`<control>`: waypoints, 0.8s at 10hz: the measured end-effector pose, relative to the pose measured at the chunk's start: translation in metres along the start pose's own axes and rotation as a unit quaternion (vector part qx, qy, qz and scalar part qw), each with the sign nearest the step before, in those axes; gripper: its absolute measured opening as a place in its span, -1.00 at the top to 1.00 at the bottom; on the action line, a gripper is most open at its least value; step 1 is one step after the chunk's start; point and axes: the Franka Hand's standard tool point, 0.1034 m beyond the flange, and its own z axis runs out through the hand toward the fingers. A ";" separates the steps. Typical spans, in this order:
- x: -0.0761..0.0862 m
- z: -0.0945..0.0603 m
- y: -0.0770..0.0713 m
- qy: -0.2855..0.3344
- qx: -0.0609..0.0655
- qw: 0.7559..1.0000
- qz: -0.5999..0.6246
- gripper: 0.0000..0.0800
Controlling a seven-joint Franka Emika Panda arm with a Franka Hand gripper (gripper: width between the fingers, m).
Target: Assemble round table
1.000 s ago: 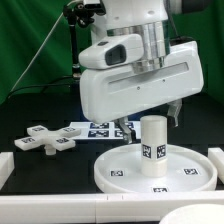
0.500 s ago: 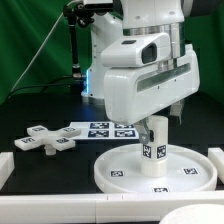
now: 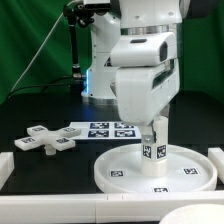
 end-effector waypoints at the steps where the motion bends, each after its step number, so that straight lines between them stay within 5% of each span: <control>1: 0.001 0.000 0.000 -0.007 -0.002 1.000 -0.020 -0.62; 5: -0.004 0.000 0.002 -0.018 -0.004 0.993 -0.120 -0.62; 7: -0.004 0.000 0.002 -0.018 -0.004 0.993 -0.118 -0.02; 8: -0.005 0.000 0.002 -0.018 -0.004 0.993 -0.117 -0.02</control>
Offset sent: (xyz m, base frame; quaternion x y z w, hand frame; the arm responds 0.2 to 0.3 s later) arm -0.0013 0.0021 -0.0005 0.0139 -0.0011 -0.1799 0.9836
